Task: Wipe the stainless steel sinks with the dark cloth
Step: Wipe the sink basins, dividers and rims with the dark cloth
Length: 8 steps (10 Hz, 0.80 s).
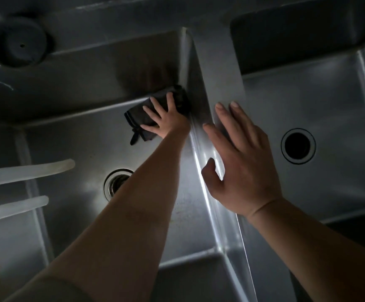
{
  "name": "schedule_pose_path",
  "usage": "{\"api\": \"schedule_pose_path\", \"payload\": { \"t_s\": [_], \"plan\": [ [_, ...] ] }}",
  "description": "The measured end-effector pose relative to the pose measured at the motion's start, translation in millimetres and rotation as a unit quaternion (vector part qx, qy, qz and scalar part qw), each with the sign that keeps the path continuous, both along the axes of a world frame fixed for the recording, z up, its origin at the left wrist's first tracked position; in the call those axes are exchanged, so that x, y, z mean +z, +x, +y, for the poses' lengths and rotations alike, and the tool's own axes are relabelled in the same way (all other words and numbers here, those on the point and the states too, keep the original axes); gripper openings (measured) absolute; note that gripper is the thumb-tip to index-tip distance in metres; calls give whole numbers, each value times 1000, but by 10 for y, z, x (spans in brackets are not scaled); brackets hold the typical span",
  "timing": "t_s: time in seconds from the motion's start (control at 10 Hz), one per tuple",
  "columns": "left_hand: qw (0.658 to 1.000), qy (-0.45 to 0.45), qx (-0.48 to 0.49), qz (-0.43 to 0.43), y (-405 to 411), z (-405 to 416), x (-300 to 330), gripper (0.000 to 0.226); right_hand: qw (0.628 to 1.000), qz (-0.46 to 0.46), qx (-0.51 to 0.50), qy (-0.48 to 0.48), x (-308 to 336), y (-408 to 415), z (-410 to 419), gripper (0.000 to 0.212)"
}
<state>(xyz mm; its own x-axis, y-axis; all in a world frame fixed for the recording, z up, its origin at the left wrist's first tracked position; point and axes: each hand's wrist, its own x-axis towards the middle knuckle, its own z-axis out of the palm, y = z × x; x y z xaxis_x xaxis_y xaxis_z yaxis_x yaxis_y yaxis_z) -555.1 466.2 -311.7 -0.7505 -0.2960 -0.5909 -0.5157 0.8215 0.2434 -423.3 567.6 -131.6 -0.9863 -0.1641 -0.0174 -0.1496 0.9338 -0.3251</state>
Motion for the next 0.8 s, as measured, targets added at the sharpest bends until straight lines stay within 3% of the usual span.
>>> {"api": "schedule_pose_path", "payload": {
  "t_s": [0.1, 0.2, 0.4, 0.6, 0.8],
  "plan": [
    [996, -23, -87, -10, 27, -32, -58, 71, 1000, 1, 1, 2, -1, -1, 3, 58],
    [996, 2, -93, -12, -52, -8, 48, 64, 1000, 3, 1, 8, -1, 10, -2, 58],
    [997, 12, -40, 63, 45, -21, -52, 85, 1000, -3, 0, 5, 0, -4, -3, 57],
    [995, -18, -97, 24, -25, 22, -27, 74, 1000, 0, 0, 4, -8, 7, 8, 55],
    [981, -47, -183, 40, -68, -96, -29, 83, 1000, 7, -1, 13, -21, 4, 2, 50]
  ]
}}
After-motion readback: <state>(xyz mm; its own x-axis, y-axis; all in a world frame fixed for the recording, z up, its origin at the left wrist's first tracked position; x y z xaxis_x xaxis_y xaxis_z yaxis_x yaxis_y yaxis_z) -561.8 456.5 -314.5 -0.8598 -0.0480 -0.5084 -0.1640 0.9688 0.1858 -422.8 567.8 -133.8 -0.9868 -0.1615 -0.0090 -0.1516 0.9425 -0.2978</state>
